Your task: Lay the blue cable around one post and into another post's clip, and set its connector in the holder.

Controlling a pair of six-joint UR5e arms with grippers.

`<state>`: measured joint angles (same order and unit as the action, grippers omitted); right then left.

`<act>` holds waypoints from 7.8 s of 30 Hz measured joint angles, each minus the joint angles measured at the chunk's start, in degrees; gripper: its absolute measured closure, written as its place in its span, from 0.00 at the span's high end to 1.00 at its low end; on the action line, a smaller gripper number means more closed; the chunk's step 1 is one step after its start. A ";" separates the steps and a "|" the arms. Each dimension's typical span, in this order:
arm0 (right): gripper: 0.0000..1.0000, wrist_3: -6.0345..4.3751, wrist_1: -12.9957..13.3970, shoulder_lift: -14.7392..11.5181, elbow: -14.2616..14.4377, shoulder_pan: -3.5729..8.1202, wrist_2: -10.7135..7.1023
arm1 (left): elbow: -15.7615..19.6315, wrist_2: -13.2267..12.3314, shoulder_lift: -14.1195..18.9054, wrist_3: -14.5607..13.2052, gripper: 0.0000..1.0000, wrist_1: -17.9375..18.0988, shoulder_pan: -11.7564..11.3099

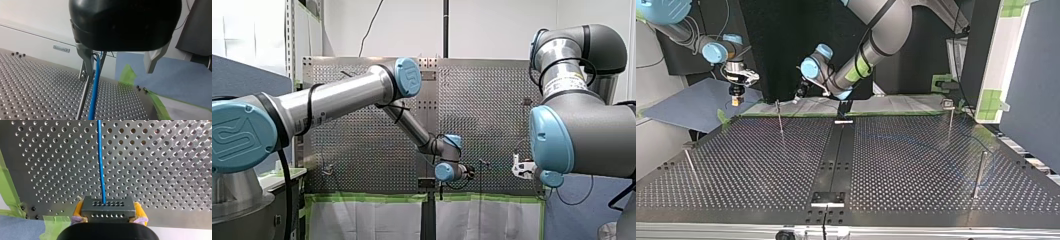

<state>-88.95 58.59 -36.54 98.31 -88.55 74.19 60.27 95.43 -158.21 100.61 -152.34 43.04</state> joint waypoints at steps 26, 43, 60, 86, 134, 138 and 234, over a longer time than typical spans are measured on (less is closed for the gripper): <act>0.00 -0.65 -0.31 0.04 0.00 -0.02 -0.44 | 0.57 1.25 3.38 -2.90 1.00 -3.37 1.97; 0.00 -1.81 -0.13 0.12 0.00 -0.03 -0.44 | 7.40 1.37 9.17 -2.01 1.00 1.49 2.98; 0.00 -2.54 0.19 0.18 0.00 -0.02 -0.44 | 11.22 3.74 9.38 -1.49 1.00 -0.25 3.66; 0.00 -2.56 0.02 0.26 0.00 -0.04 -0.44 | 11.25 3.75 9.38 -1.04 1.00 -0.32 3.89; 0.00 -4.04 0.07 0.27 0.00 -0.06 -0.96 | 21.74 11.00 19.77 0.84 1.00 6.82 0.84; 0.00 -4.26 0.18 0.29 0.00 -0.07 -0.96 | 23.65 10.15 21.68 1.12 1.00 8.73 -0.92; 0.00 -5.08 0.04 0.44 -0.01 -1.08 -0.96 | 72.59 9.09 48.43 -3.57 1.00 40.49 -10.49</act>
<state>-94.03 58.62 -36.10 98.31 -89.63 73.22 132.86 104.53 -109.78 97.04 -111.85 32.55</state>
